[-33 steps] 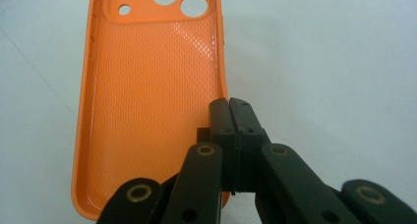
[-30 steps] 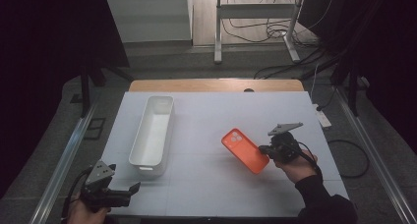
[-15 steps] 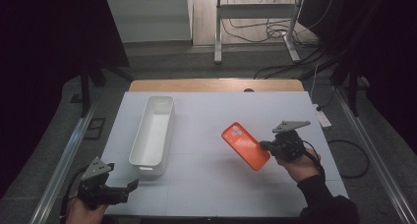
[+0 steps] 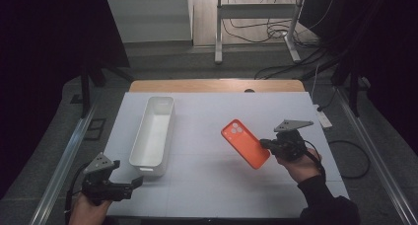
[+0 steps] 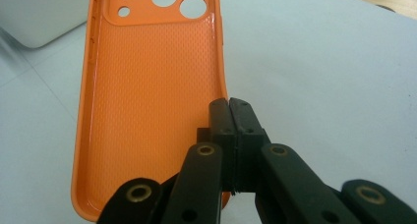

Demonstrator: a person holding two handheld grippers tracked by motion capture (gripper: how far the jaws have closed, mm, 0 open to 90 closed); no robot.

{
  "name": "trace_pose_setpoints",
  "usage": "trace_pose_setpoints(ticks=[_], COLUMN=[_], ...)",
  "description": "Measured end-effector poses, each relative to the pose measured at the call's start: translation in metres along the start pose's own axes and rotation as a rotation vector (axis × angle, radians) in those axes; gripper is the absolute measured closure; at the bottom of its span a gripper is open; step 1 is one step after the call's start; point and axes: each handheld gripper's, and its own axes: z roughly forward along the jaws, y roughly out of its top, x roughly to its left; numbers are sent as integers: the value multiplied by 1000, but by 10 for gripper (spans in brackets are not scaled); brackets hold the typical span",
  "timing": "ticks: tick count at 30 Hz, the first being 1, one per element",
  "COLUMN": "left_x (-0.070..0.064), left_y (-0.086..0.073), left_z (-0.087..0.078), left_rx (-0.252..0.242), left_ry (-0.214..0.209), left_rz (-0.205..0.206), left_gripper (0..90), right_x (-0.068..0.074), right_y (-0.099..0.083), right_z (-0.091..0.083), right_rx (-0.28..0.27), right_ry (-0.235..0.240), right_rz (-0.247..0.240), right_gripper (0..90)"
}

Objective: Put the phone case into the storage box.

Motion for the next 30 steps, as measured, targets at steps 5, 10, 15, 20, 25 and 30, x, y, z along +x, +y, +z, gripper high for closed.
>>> trace_pose_setpoints(ticks=[5,10,15,20,25,30], left_x=[-3,-4,-5,-7,-9,-12], left_y=[8,16,22,31,39,46], left_z=[4,10,16,24,31,38], left_rx=[-4,-4,-4,-5,-6,-7], left_ry=[-30,-71,-94,-125,-151,-175], left_rz=[3,-5,0,-4,-10,-12], left_gripper=[0,0,0,0,0,0], right_x=[2,4,5,8,9,12], right_y=[2,5,6,7,8,9], right_z=[-2,-3,-3,-2,-1,-1], right_rx=[-16,-28,-34,-33,-35,-41], right_ry=[2,4,5,6,7,9], right_rz=[0,-2,-5,-15,-16,-18], right_gripper=[890,891,891,891,891,891])
